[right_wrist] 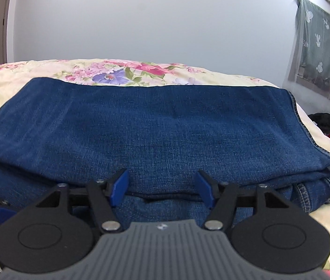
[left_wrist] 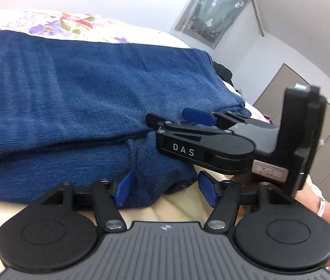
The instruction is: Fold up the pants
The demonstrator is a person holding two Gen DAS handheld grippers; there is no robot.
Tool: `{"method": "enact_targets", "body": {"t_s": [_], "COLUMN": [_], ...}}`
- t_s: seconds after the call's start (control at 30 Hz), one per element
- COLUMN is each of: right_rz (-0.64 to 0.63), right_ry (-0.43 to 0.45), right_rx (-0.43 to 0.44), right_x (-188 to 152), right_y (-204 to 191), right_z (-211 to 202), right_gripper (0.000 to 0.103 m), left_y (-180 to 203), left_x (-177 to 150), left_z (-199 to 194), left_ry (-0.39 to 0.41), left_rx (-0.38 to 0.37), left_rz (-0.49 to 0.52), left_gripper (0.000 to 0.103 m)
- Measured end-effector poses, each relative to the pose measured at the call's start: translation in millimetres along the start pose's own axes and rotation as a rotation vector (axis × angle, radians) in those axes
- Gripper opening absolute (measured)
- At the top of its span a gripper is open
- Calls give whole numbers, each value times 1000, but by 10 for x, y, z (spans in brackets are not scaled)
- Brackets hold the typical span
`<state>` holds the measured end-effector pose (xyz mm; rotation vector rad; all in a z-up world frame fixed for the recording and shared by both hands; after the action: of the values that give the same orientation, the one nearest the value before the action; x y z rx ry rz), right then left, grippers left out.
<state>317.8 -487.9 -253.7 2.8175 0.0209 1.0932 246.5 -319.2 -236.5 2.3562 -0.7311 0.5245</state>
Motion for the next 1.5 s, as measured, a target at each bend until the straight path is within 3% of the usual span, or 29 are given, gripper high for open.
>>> {"method": "enact_targets", "body": {"t_s": [0.07, 0.17, 0.3, 0.37, 0.5, 0.6, 0.67, 0.77, 0.9, 0.97, 1.03, 1.1, 1.2, 1.33, 1.5], "right_rz": [0, 0, -10, -86, -121, -86, -53, -44, -46, -45, -42, -41, -42, -46, -35], "right_ry": [-10, -29, 87, 130, 124, 57, 52, 41, 41, 39, 42, 46, 49, 50, 58], "right_rx": [1, -11, 38, 26, 11, 19, 38, 48, 46, 48, 50, 52, 48, 53, 74], "right_x": [24, 104, 242, 271, 286, 210, 188, 184, 178, 176, 169, 161, 148, 141, 170], "right_y": [-40, -37, -216, -419, -612, -603, -566, -558, -573, -574, -566, -564, -576, -587, -550], "right_z": [-2, -77, -313, -384, -267, -96, -71, -33, 4, 8, 2, -3, 9, -5, -95], "right_gripper": [60, 61, 62, 62, 63, 64, 68, 70, 72, 72, 72, 73, 73, 76, 76], "left_y": [-30, -248, -922, -1254, -1670, -1810, -1846, -1856, -1906, -1902, -1888, -1918, -1828, -1624, -1435], "left_x": [-29, -116, -224, -251, -213, -137, -77, 16, 93, 141, 147, 143, 214, 476, 789], "left_z": [-216, -707, -1234, -1331, -1295, -1112, -1046, -912, -765, -741, -762, -776, -839, -873, -924], "left_ry": [31, 157, 298, 317, 334, 283, 292, 296, 293, 300, 313, 332, 374, 375, 391], "left_rx": [5, 51, 108, 112, 61, 40, 12, -94, -162, -190, -199, -207, -249, -225, -268], "left_rz": [-20, -80, -327, -441, -570, -571, -556, -584, -632, -624, -631, -678, -646, -588, -584], "left_gripper": [74, 74, 76, 77, 77, 79, 83, 88, 89, 82, 62, 25, 18, 16, 16]}}
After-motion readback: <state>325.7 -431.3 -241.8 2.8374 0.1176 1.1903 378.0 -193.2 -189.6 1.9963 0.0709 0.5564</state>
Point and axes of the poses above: each gripper's, at about its wrist camera, not at the fingertips, and z roughly the way its jaws point, y to its right, x to its top, the point moved 6 cm from there along z, roughly the way its jaws point, and after that the axes turned 14 degrees about -y, right-handed, at the moved point
